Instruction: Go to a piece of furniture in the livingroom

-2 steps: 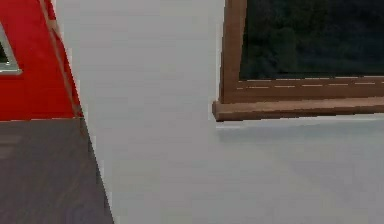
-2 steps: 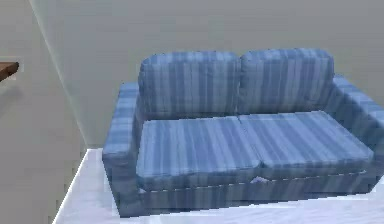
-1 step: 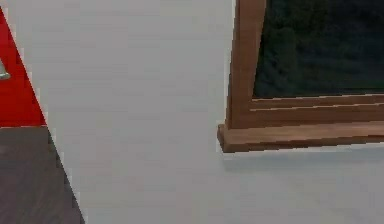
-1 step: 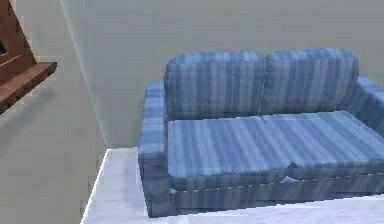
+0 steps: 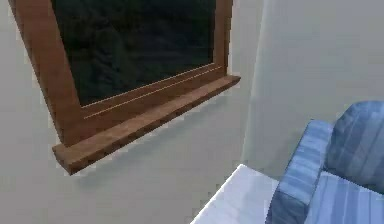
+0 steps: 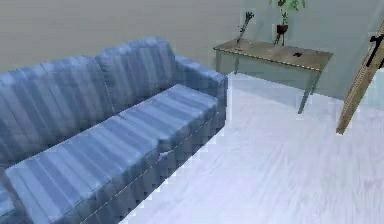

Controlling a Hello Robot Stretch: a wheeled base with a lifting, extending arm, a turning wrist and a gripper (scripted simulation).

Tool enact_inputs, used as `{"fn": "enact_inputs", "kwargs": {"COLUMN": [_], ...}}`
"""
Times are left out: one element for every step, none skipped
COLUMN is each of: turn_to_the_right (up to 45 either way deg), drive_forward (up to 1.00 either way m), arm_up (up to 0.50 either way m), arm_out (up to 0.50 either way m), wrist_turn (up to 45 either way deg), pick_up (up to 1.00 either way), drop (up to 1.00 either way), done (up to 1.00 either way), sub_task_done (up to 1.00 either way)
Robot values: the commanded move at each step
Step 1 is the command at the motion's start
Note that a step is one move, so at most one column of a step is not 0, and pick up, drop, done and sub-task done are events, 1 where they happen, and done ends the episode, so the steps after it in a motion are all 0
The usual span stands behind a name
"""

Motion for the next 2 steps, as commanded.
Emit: {"fn": "enact_inputs", "kwargs": {"turn_to_the_right": [45.0, 27.0], "drive_forward": [0.00, 0.00], "arm_up": [0.00, 0.00], "arm_out": [0.00, 0.00], "wrist_turn": [0.0, 0.0], "pick_up": [0.00, 0.00], "drop": [0.00, 0.00], "done": [0.00, 0.00], "sub_task_done": [0.00, 0.00]}}
